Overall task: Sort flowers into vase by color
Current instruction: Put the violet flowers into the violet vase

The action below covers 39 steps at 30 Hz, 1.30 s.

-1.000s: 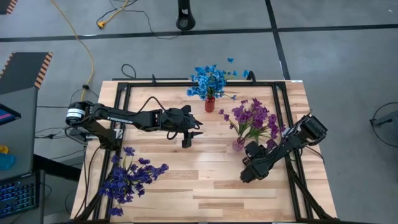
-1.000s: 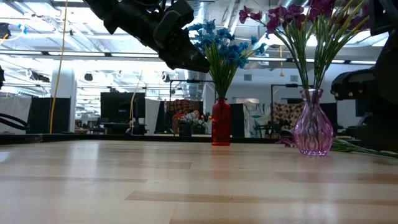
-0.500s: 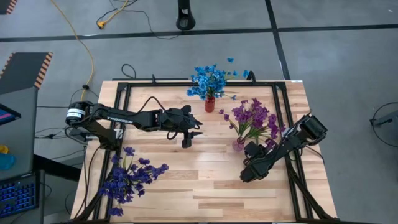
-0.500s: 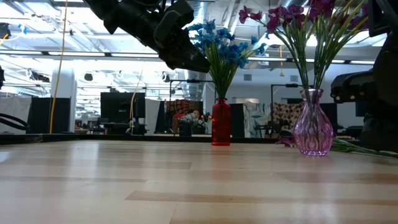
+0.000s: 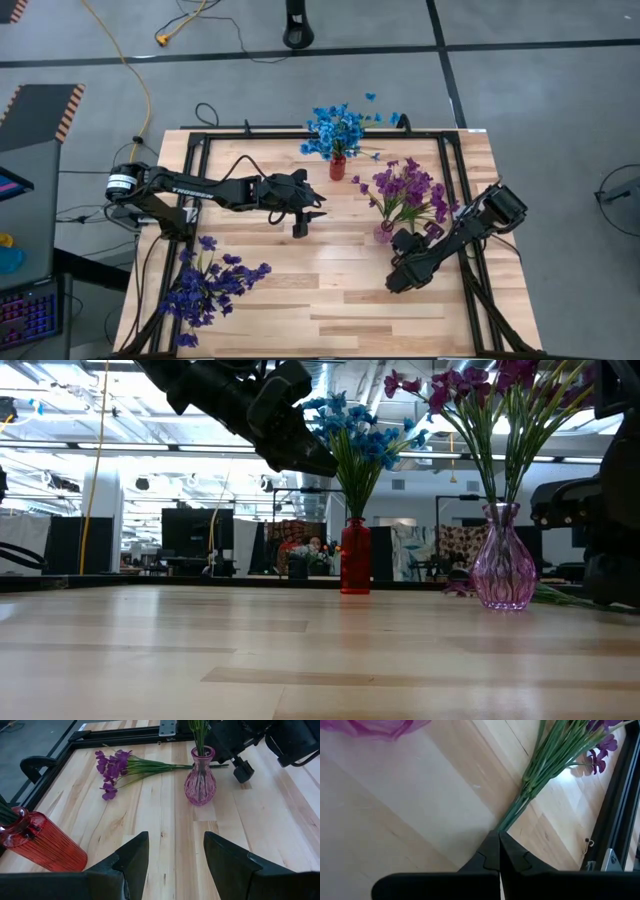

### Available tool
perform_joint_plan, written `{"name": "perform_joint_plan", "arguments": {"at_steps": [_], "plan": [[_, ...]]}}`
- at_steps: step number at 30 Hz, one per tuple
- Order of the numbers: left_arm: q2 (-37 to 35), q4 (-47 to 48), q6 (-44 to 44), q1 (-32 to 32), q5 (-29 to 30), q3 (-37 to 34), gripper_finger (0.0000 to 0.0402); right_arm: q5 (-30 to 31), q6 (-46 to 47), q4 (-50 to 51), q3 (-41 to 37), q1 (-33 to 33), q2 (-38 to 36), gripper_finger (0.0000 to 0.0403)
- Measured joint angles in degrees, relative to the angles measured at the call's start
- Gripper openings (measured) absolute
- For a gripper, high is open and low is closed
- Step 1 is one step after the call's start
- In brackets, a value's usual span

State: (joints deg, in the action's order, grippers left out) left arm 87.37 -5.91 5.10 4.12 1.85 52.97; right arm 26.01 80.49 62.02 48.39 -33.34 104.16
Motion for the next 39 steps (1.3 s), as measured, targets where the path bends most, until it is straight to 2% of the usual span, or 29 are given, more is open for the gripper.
{"name": "perform_joint_plan", "arguments": {"at_steps": [16, 23, 29, 39], "plan": [[0.0, 0.4, -0.4, 0.0, 0.0, 0.0, 0.0179, -6.8, -1.2, -1.8, 7.1, -4.1, 0.2, 0.002], [0.0, 0.4, -1.6, 0.0, -0.1, 0.0, 0.0179, -5.9, 4.0, 6.7, 9.4, -4.1, 0.2, 0.0026], [0.0, 0.4, -1.9, 0.0, -0.1, 0.0, 0.0179, -7.6, 9.3, 11.2, 9.5, -1.8, 0.1, 0.0062], [0.0, 0.4, -1.9, 0.0, -0.1, 0.0, 0.0179, -8.1, 9.0, 10.7, 9.4, 2.6, 0.1, 0.015]]}}
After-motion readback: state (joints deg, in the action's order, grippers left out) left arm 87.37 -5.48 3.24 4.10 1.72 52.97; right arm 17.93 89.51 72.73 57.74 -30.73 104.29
